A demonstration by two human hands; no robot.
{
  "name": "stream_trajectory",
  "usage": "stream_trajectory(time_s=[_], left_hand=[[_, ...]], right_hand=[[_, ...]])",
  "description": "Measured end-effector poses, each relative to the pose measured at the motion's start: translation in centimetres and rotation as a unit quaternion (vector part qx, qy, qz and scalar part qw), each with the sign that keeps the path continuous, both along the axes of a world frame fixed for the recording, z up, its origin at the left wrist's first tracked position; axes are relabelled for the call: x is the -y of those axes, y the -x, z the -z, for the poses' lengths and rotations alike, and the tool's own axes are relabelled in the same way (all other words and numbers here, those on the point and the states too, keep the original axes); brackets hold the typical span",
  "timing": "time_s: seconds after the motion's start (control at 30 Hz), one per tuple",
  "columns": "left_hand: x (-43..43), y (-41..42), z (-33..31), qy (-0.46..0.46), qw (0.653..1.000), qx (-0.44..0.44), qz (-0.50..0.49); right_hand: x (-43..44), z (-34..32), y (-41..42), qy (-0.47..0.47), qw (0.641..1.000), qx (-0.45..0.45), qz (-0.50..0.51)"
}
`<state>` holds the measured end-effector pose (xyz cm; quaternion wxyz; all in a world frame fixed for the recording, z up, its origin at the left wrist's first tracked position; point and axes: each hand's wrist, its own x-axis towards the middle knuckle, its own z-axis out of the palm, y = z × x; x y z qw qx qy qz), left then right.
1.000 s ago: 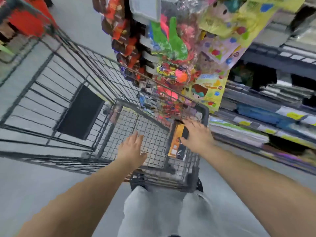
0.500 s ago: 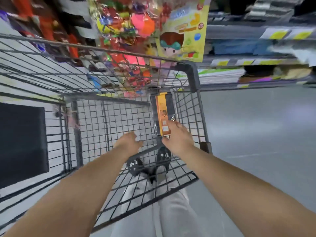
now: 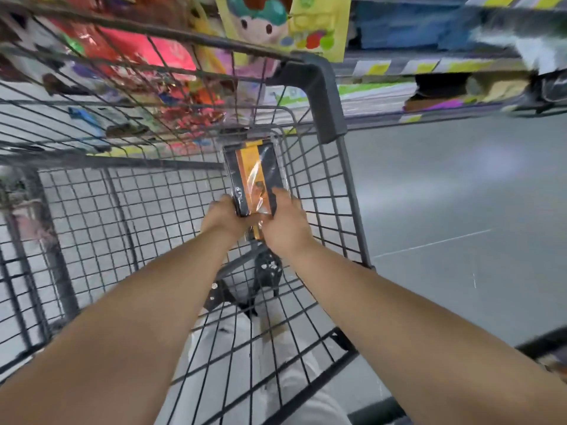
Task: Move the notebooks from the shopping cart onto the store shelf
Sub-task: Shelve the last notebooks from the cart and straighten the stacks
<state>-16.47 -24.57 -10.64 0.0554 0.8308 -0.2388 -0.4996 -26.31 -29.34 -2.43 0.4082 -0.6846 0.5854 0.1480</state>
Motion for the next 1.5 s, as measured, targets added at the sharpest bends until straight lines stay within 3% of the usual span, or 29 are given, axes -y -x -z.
stream_trajectory(time_s=[0.33, 0.5, 0.67, 0.87, 1.0, 1.13, 1.23, 1.5], left_hand=[[-6.2, -3.2, -3.7, 0.101, 0.978, -0.048, -0.177], [-10.5, -6.3, -6.3, 0.126, 0.966, 0.037, -0.223], [-13.6, -7.5, -5.8, 0.146, 0.937, 0.007, -0.318], [-15.2, -7.5, -4.5, 0.132, 0.939, 0.011, -0.319], [-15.3, -7.3, -5.1, 0.143, 0.931, 0.024, -0.334], [-14.9, -7.3, -8.2, 0.163, 0.934, 0.035, -0.316], [-14.6, -7.4, -12.1, 0.179, 0.934, 0.047, -0.306], [-12.7, -5.8, -24.5, 0.263, 0.929, 0.035, -0.258]], right_hand=[[-2.0, 1.8, -0.7, 0.032, 0.998, -0.052, -0.025], [-2.9, 3.9, -1.9, 0.011, 0.996, -0.071, 0.057], [-2.9, 6.5, -3.2, 0.037, 0.98, -0.158, 0.119], [-3.4, 7.4, -3.5, 0.081, 0.964, -0.204, 0.149], [-4.6, 7.1, -3.3, 0.076, 0.965, -0.148, 0.205], [-5.6, 4.5, -3.3, -0.037, 0.979, 0.006, 0.202], [-5.9, 0.0, -3.1, -0.077, 0.969, 0.084, 0.217], [-5.8, -14.0, 1.2, -0.035, 0.963, 0.194, 0.182]])
